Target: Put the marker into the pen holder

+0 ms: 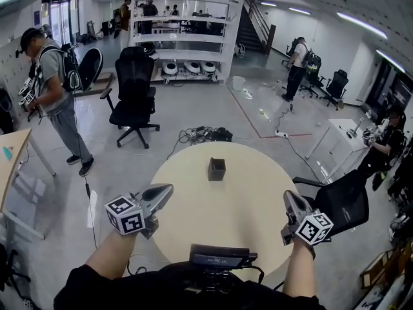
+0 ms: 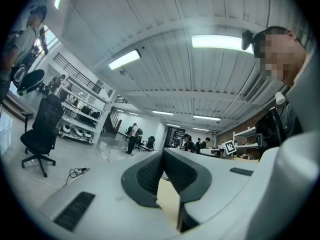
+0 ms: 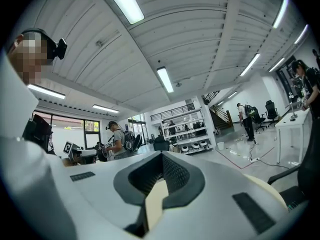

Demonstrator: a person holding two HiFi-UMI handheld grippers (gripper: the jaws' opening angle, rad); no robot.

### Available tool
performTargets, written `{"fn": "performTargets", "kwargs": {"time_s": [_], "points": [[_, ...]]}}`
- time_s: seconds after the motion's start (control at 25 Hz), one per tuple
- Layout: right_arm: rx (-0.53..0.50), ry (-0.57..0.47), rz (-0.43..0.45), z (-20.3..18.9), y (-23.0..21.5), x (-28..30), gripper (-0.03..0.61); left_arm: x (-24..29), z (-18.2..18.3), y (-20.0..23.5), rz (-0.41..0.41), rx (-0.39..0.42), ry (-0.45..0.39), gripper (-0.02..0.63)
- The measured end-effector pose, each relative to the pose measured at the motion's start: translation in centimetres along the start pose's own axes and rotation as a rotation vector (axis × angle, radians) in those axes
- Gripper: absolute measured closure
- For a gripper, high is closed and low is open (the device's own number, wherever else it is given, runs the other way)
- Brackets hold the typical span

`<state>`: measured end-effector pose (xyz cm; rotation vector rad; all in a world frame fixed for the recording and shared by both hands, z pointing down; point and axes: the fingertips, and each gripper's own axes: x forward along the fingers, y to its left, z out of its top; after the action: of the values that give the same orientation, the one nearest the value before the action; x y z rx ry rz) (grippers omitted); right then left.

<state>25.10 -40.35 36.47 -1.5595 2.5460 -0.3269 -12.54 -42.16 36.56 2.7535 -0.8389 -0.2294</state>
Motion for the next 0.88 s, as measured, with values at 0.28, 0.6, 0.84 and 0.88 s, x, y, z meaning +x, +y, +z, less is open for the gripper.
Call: {"fn": "performTargets", "kwargs": {"time_s": [0.28, 0.6, 0.84, 0.88], "points": [[-0.008, 0.037, 0.066, 1.2, -2.4, -7.4, 0.575, 1.2, -2.4, -8.3, 0.071, -0.031, -0.054, 0.614], [0.044, 0.028, 0.045, 1.2, -6.4, -12.4, 0.576, 3.9, -4.1, -13.5, 0.059, -0.043, -0.052, 0.614], [0.031, 0.006, 0.014, 2.4, -5.9, -13.0, 0.577, 4.3, -2.0, -13.4, 0.029, -0.016, -0.059, 0.615], [0.029, 0.002, 0.009, 2.6, -5.7, -12.9, 0.577, 4.3, -1.6, -13.3, 0.024, -0.009, -0.054, 0.614]]}}
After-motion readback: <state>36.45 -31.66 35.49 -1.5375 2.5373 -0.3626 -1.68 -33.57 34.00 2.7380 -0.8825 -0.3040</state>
